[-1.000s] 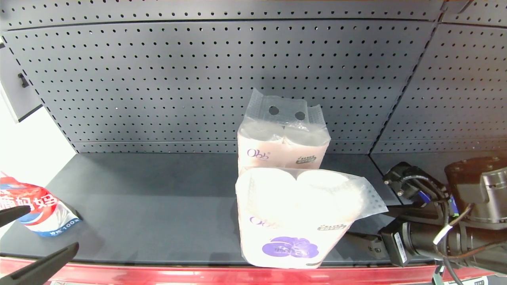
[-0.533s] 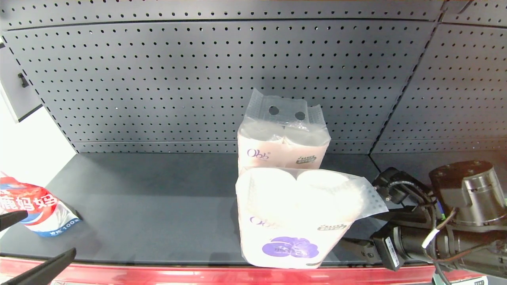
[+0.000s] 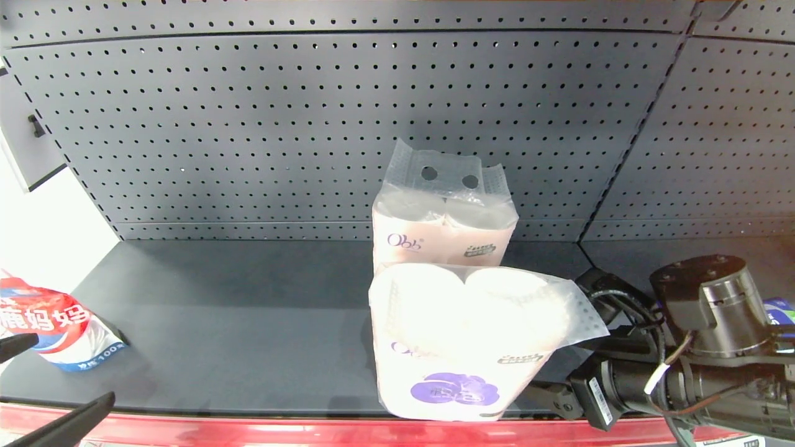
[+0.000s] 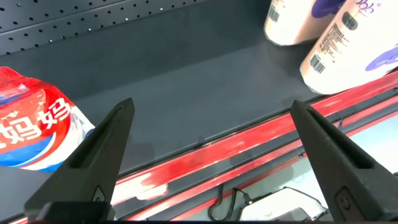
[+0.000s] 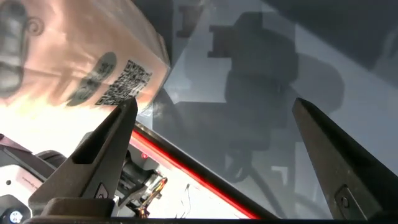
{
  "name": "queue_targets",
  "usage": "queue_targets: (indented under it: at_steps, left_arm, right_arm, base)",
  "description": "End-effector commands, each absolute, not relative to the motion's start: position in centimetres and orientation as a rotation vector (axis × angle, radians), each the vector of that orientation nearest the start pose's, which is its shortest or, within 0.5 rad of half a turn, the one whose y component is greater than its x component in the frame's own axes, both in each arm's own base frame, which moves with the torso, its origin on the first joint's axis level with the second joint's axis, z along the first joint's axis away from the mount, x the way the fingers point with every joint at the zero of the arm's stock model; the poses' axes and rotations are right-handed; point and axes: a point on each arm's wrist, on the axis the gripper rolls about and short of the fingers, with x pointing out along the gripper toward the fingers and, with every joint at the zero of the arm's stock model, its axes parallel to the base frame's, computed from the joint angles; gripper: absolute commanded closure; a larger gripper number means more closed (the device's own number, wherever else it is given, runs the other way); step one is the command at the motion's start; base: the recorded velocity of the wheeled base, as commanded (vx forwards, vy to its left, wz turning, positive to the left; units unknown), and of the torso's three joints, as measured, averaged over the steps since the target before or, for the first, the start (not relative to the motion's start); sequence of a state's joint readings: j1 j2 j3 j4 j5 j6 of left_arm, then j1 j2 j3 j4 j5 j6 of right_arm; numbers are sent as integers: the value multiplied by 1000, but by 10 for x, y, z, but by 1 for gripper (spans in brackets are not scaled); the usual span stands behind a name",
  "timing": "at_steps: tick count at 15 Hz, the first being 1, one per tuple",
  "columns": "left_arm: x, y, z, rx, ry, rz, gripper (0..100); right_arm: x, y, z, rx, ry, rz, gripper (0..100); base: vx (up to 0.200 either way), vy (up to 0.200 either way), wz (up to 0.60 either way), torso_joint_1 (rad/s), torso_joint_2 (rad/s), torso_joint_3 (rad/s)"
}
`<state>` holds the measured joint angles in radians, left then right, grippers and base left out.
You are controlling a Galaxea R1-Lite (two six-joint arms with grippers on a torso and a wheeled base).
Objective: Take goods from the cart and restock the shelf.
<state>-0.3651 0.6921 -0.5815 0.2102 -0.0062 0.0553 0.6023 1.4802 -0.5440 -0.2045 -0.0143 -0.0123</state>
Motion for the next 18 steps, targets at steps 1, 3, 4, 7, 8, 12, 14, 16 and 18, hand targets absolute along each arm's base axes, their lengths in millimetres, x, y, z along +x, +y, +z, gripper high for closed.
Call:
queue_targets:
  at_steps: [1,3,4,7,8,12,14,16,18]
  left_arm:
    - [46,-18,215,112,310,-377,0]
    - [46,-18,214,113,313,-377,0]
    - [46,-18,213,113,315,-377,0]
    - [43,-17,214,108,305,-375,0]
    - [43,-17,213,109,306,-375,0]
    - [43,-17,213,108,305,-375,0]
    - [43,-17,213,107,306,-375,0]
    - [43,-17,213,107,308,-376,0]
    - [43,-17,209,110,318,-378,0]
  right_arm:
    - [177,124,134,-243,705,577,0]
    - [180,127,135,-242,702,579,0]
    - [181,128,135,-242,701,581,0]
    - [182,131,135,-246,702,590,0]
    - [182,132,135,-246,700,591,0]
    - [182,134,134,-251,705,598,0]
    - [182,133,134,-250,707,597,0]
    - [178,130,133,-250,708,592,0]
    - [171,121,137,-237,684,578,0]
  base:
    - [0,0,0,0,0,0]
    - [0,0,0,0,0,0]
    - [0,0,0,0,0,0]
    - [0,0,0,0,0,0]
    - [0,0,0,0,0,0]
    - [0,0,0,0,0,0]
    - [0,0,0,0,0,0]
    - [0,0,0,0,0,0]
    - [0,0,0,0,0,0]
